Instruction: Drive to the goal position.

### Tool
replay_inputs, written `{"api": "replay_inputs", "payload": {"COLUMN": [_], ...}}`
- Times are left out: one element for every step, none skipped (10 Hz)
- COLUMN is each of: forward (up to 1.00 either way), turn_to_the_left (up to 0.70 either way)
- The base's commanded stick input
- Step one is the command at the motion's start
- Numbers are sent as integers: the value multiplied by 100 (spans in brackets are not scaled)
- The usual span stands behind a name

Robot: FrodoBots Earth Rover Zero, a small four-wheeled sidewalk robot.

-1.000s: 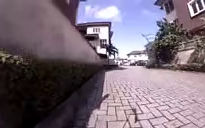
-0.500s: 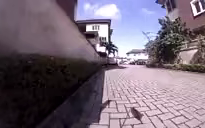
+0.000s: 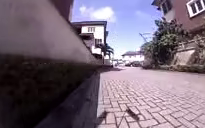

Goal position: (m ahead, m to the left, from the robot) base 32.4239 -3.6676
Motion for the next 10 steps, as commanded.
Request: {"api": "replay_inputs", "payload": {"forward": [69, 69, 69, 69, 69, 69, 69, 69, 69, 69], "turn_to_the_left": [-35, -35, -20, 3, 3, 3, 3, 3, 3, 3]}}
